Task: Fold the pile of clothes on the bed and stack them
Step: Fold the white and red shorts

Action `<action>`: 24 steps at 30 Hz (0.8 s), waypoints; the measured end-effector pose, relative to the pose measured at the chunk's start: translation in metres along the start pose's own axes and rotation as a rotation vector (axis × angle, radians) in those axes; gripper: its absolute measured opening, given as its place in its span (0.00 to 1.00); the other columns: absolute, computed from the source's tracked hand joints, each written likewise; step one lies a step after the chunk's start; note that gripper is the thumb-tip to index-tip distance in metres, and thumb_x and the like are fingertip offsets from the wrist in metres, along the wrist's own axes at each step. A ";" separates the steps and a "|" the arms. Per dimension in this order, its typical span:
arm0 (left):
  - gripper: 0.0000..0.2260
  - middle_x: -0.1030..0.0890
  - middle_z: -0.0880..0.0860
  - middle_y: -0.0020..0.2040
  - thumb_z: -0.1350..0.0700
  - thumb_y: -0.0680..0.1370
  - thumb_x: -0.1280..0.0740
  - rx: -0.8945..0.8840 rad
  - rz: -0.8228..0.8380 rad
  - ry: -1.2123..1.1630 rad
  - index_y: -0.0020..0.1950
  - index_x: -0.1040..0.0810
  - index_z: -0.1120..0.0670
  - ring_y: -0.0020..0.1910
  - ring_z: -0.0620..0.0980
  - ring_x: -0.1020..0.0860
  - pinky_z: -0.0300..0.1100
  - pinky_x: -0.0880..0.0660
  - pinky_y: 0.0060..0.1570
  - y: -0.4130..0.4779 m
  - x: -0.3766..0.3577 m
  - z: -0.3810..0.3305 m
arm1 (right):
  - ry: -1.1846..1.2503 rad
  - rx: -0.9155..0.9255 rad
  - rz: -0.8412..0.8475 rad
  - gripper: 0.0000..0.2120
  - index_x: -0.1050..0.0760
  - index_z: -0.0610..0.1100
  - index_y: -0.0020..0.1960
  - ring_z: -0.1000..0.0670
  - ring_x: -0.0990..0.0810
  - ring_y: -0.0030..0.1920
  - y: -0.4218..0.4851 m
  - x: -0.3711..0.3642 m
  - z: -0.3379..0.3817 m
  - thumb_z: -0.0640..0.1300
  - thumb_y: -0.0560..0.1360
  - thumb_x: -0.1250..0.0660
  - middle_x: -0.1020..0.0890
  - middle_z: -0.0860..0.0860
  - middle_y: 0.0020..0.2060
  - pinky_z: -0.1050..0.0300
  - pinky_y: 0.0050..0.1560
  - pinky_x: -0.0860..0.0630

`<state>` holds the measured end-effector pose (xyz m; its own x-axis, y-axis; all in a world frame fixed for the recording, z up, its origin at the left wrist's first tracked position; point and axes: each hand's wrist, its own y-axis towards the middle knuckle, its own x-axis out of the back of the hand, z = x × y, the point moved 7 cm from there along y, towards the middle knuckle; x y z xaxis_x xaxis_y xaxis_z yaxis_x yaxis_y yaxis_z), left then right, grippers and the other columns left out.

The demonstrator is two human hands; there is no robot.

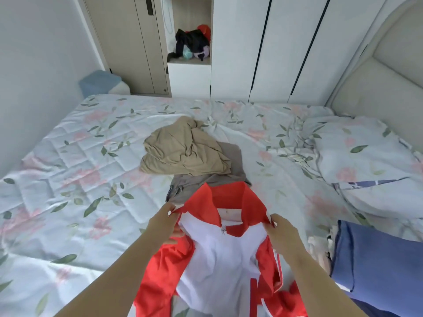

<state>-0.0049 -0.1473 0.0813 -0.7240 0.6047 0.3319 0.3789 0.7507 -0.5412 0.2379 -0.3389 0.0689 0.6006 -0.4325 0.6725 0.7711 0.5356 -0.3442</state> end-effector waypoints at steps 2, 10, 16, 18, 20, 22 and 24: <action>0.05 0.19 0.58 0.42 0.54 0.82 0.43 0.025 0.042 -0.034 0.48 0.30 0.50 0.43 0.55 0.17 0.53 0.23 0.51 0.008 -0.006 -0.001 | 0.039 -0.060 0.036 0.08 0.32 0.45 0.40 0.43 0.21 0.30 0.010 -0.005 -0.001 0.44 0.77 0.44 0.24 0.46 0.31 0.54 0.36 0.29; 0.04 0.23 0.52 0.45 0.57 0.81 0.43 -0.226 -0.017 -0.122 0.48 0.30 0.51 0.43 0.47 0.25 0.38 0.32 0.39 0.114 -0.010 -0.097 | 0.137 0.049 -0.188 0.08 0.32 0.42 0.56 0.37 0.24 0.56 0.104 0.016 0.073 0.40 0.79 0.45 0.22 0.39 0.54 0.51 0.51 0.30; 0.37 0.50 0.45 0.77 0.55 0.80 0.37 -0.332 0.117 0.055 0.77 0.61 0.47 0.74 0.42 0.47 0.35 0.45 0.65 0.173 -0.043 -0.101 | 0.077 0.223 -0.098 0.38 0.57 0.44 0.78 0.46 0.52 0.77 0.161 -0.026 0.096 0.44 0.78 0.36 0.51 0.43 0.77 0.51 0.76 0.54; 0.36 0.50 0.45 0.75 0.58 0.80 0.38 -0.314 0.106 0.139 0.78 0.60 0.50 0.73 0.42 0.45 0.38 0.44 0.67 0.186 -0.050 -0.066 | -0.061 0.178 -0.014 0.38 0.57 0.45 0.78 0.45 0.52 0.77 0.161 -0.062 0.070 0.45 0.78 0.36 0.52 0.43 0.77 0.50 0.75 0.53; 0.34 0.46 0.48 0.75 0.61 0.79 0.37 -0.269 0.064 0.232 0.78 0.55 0.53 0.70 0.48 0.36 0.46 0.37 0.67 0.201 -0.049 -0.021 | -0.101 0.081 0.146 0.37 0.58 0.50 0.78 0.45 0.53 0.77 0.150 -0.111 0.037 0.47 0.78 0.38 0.55 0.47 0.78 0.47 0.75 0.49; 0.30 0.44 0.55 0.76 0.61 0.79 0.37 -0.146 0.015 0.362 0.78 0.48 0.55 0.73 0.53 0.38 0.46 0.40 0.69 0.210 -0.041 0.033 | -0.106 -0.032 0.322 0.36 0.58 0.56 0.77 0.45 0.51 0.77 0.133 -0.159 0.003 0.48 0.78 0.39 0.56 0.51 0.78 0.43 0.72 0.42; 0.27 0.40 0.58 0.74 0.58 0.79 0.38 0.034 -0.049 0.453 0.76 0.42 0.54 0.70 0.57 0.35 0.46 0.36 0.66 0.211 -0.030 0.089 | -0.107 -0.077 0.462 0.35 0.58 0.57 0.77 0.46 0.49 0.76 0.115 -0.201 -0.020 0.46 0.78 0.40 0.57 0.54 0.77 0.45 0.71 0.38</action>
<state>0.0457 -0.0306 -0.1116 -0.4123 0.6297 0.6584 0.3262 0.7768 -0.5386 0.2096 -0.2047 -0.1186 0.8622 -0.0826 0.4998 0.4443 0.5970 -0.6680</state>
